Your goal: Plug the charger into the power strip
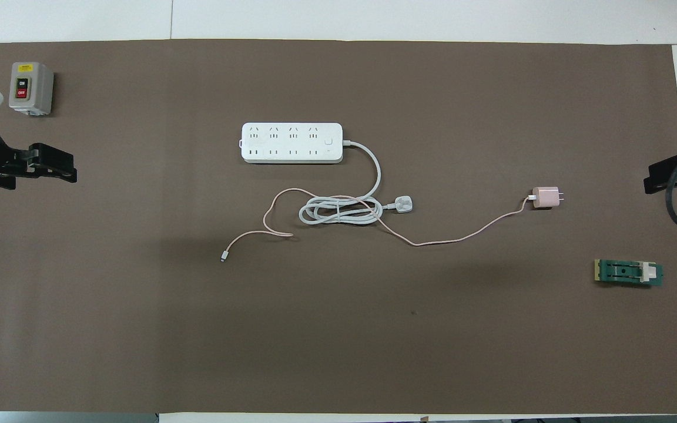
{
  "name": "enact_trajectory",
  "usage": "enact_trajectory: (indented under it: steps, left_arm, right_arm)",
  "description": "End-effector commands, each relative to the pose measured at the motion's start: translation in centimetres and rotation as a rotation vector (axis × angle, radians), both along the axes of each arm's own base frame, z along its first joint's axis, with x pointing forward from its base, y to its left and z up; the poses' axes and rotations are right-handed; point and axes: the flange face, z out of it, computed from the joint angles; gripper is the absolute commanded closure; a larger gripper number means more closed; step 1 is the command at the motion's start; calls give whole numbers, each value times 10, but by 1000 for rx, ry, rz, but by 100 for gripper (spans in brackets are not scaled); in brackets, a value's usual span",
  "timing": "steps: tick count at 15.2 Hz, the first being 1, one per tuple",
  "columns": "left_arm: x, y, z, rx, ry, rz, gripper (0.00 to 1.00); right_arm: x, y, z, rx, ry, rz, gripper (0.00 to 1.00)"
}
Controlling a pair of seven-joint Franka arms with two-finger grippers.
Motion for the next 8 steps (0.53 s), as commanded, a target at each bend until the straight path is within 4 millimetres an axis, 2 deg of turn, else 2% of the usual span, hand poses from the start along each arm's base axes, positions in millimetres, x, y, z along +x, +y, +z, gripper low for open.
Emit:
enact_trajectory:
  steps: [1,8]
  left_arm:
    - [5,2,2,-13,-9,16,0]
    - [7,3,5,-11,-23,9,0]
  right_arm:
    - [-1,-6,1,-14,-3,13,0]
    - [-6,-7,4,-14,0,3,0]
